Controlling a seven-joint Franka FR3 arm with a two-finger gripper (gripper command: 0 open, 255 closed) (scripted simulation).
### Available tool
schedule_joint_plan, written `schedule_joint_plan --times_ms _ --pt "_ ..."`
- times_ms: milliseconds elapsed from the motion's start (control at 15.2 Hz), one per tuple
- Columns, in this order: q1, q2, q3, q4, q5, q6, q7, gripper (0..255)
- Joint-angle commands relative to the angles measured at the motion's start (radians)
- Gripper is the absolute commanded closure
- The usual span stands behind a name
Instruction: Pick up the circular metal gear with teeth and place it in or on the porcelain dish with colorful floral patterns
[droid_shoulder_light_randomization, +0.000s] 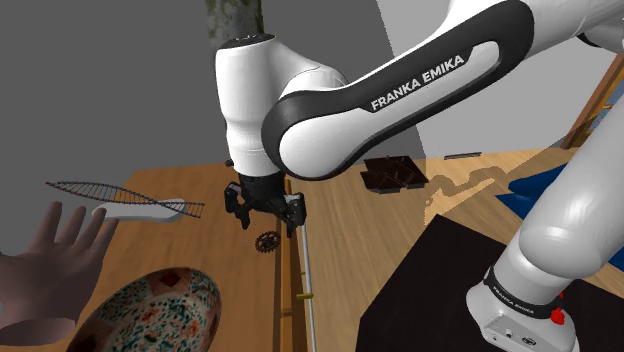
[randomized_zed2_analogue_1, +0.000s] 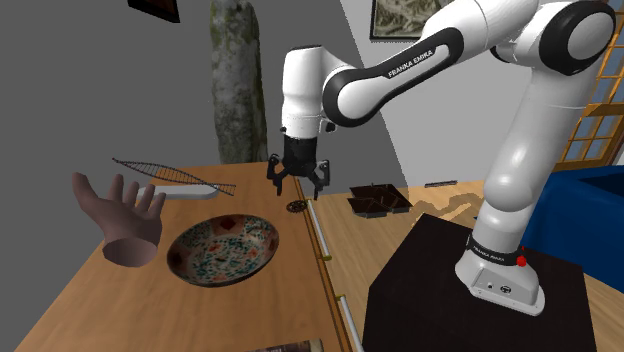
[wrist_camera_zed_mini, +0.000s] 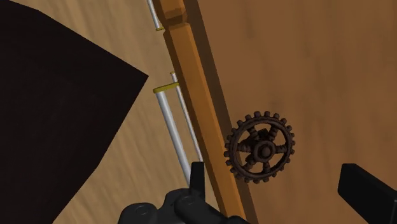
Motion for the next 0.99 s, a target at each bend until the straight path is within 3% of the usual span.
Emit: schedule_joint_plan --times_ms 0,198,726,792,924 --pt "-0.001 0.011 0.003 -0.019 -0.009 0.029 0.029 0" --pt "-0.001 0.043 0.008 -0.044 -0.037 0.076 0.05 0" --pt "0.0 0.043 0.008 -0.044 -0.037 0.076 0.049 0" --pt "0.0 0.043 0.008 -0.044 -0.037 0.076 0.049 255" --pt "-0.001 0.042 0.008 -0.043 -0.037 0.075 0.048 255"
